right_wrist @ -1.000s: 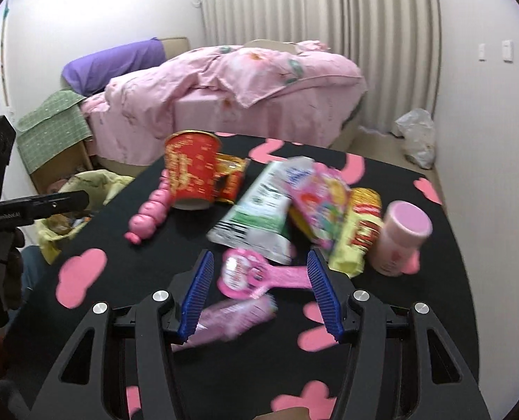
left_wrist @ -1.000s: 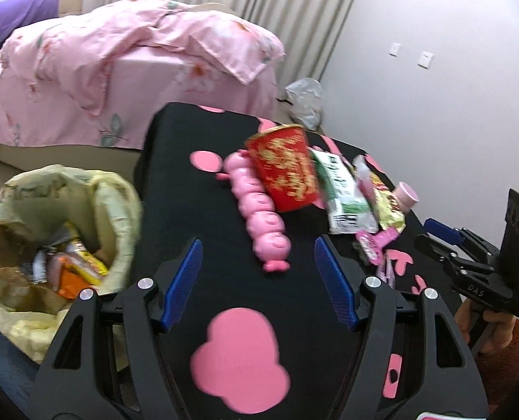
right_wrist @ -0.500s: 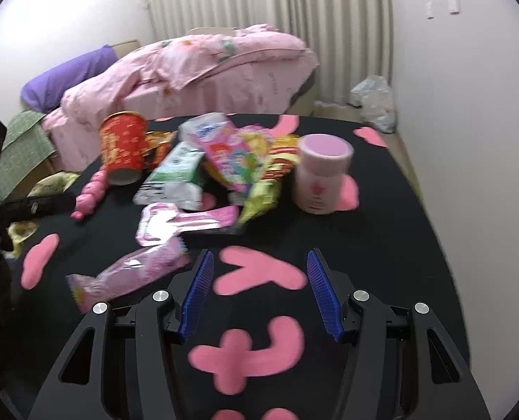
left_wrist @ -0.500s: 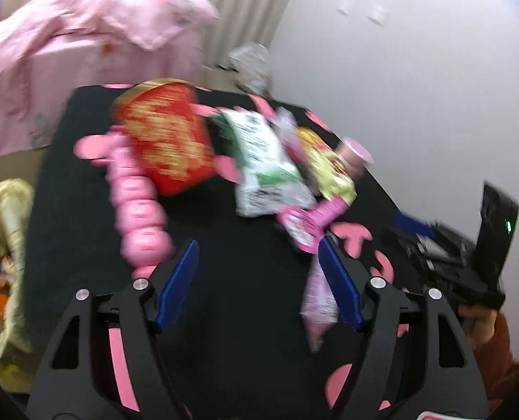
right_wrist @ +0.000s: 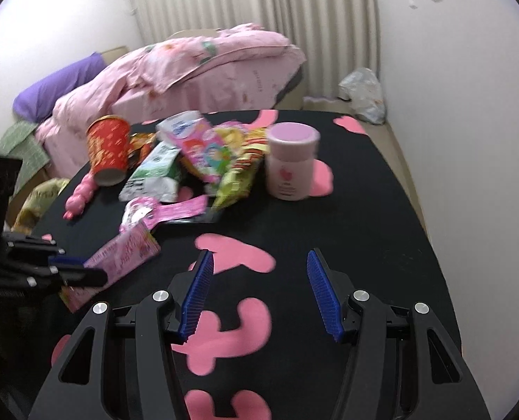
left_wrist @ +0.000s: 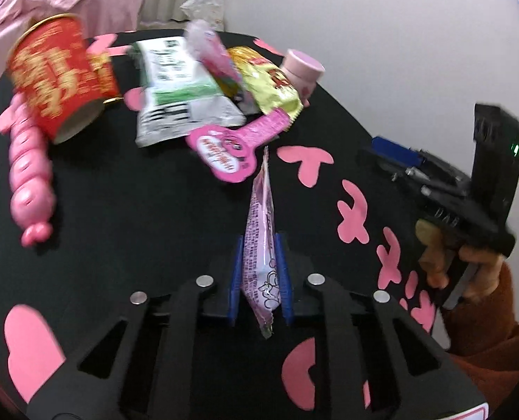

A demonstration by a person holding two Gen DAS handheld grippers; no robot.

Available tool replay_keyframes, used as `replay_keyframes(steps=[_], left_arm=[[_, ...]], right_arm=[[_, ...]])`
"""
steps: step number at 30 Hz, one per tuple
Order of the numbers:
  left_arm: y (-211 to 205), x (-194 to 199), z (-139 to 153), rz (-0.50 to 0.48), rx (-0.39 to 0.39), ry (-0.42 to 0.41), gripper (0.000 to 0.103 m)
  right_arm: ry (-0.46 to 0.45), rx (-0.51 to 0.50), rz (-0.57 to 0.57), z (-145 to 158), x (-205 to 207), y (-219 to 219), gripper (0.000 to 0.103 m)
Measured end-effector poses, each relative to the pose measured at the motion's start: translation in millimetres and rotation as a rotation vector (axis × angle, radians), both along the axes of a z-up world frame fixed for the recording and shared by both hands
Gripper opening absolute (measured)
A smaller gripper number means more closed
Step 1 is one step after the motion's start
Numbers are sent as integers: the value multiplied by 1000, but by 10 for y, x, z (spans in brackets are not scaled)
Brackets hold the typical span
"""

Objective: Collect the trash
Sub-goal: 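Move both tools back to the table and grasp the pink wrapper with the left tool, then grasp the red cup with the right tool while the left holds the pink wrapper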

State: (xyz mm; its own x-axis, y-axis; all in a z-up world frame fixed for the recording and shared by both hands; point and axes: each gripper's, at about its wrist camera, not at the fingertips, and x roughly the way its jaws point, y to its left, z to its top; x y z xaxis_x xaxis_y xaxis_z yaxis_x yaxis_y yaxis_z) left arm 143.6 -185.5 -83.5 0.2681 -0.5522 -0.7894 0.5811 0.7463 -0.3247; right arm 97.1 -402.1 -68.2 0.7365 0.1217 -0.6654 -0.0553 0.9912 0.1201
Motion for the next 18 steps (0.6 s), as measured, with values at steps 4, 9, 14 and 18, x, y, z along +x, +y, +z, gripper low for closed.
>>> replay_keyframes(steps=[4,9,14,18], left_arm=[[370,-106,152,92,-1,-49,17],[892,-197,226,239,-3,-76,17],[1311,-196,121,318,-9,-28,17],[1462,-213,108,326,-47,-14,17]], right_arm=[[-30,-17,90,106,95,273,53],[-84,-9,249,279,400,794,53],[-97,4,384,380,895,1394,53],[-97,-50,408,387,1262,1782,53]])
